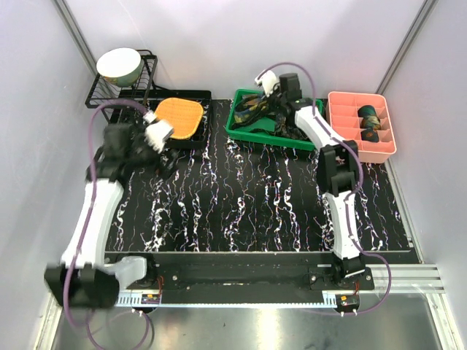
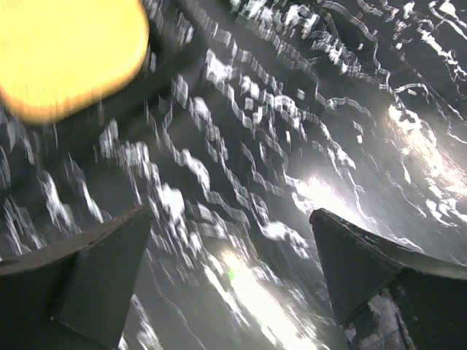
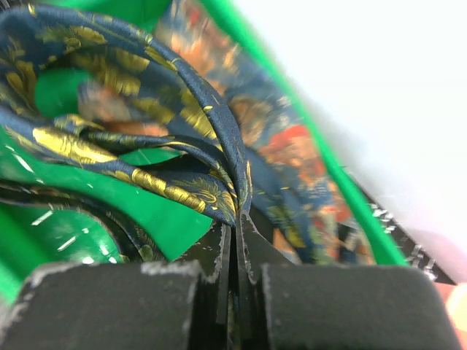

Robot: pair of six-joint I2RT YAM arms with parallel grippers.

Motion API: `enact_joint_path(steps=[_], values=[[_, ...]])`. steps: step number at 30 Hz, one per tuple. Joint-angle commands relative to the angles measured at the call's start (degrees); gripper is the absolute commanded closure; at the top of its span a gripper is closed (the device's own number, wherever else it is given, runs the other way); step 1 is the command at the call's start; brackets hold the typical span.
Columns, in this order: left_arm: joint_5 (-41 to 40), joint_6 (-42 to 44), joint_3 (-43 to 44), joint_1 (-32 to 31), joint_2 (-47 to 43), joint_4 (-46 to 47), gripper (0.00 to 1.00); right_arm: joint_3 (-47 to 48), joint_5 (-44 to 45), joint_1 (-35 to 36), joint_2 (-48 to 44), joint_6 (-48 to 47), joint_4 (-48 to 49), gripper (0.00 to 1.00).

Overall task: Roll the ties
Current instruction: Pick up the tie from the bin.

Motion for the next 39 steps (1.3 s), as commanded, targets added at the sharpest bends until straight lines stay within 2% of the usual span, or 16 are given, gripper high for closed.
enact_joint_path(steps=[1, 4, 6, 7, 8, 9, 11, 12, 15, 23, 33, 39], values=[[-0.8, 8.5, 11.2, -8.0, 13.0, 12.8, 0.01, -2.6, -5.1, -1.2, -7.6, 4.7, 2.4, 1.00], [4.8, 9.9, 17.9, -11.0, 23.5, 22.9, 0.01, -6.0, -6.7, -1.8, -9.3, 5.3, 3.5, 1.00], [4.6, 11.6, 22.9, -14.1, 31.8, 29.9, 0.01, -8.9, -7.0, -1.9, -10.5, 5.4, 5.6, 1.00], [4.5, 14.2, 25.5, -15.3, 34.8, 30.4, 0.01, -9.5, -7.1, -2.1, -10.6, 5.4, 6.0, 1.00], [5.2, 15.7, 28.5, -17.2, 41.4, 30.0, 0.01, -10.3, -7.2, -2.2, -10.7, 5.4, 6.3, 1.00], [4.8, 16.5, 34.3, -18.2, 44.3, 29.4, 0.03, -10.6, -7.3, -2.4, -10.8, 5.5, 6.8, 1.00], [5.0, 16.1, 41.9, -20.0, 50.0, 29.4, 0.04, -11.2, -7.3, -2.6, -10.6, 5.9, 7.8, 1.00], [4.8, 15.8, 44.0, -20.4, 54.9, 29.9, 0.04, -11.4, -7.5, -2.8, -10.6, 6.1, 8.3, 1.00], [3.1, 12.4, 48.9, -21.9, 61.2, 33.6, 0.01, -12.4, -8.3, -3.3, -10.5, 6.6, 9.8, 1.00], [2.0, 8.8, 51.5, -25.0, 67.7, 40.7, 0.01, -13.6, -10.6, -3.9, -11.2, 8.0, 11.4, 1.00], [0.3, 5.7, 58.9, -26.3, 74.5, 39.5, 0.01, -14.2, -14.7, -4.0, -12.0, 9.6, 10.9, 1.00], [0.0, 4.7, 60.2, -27.0, 76.5, 40.3, 0.01, -12.8, -18.0, -4.1, -12.1, 9.9, 8.3, 1.00]])
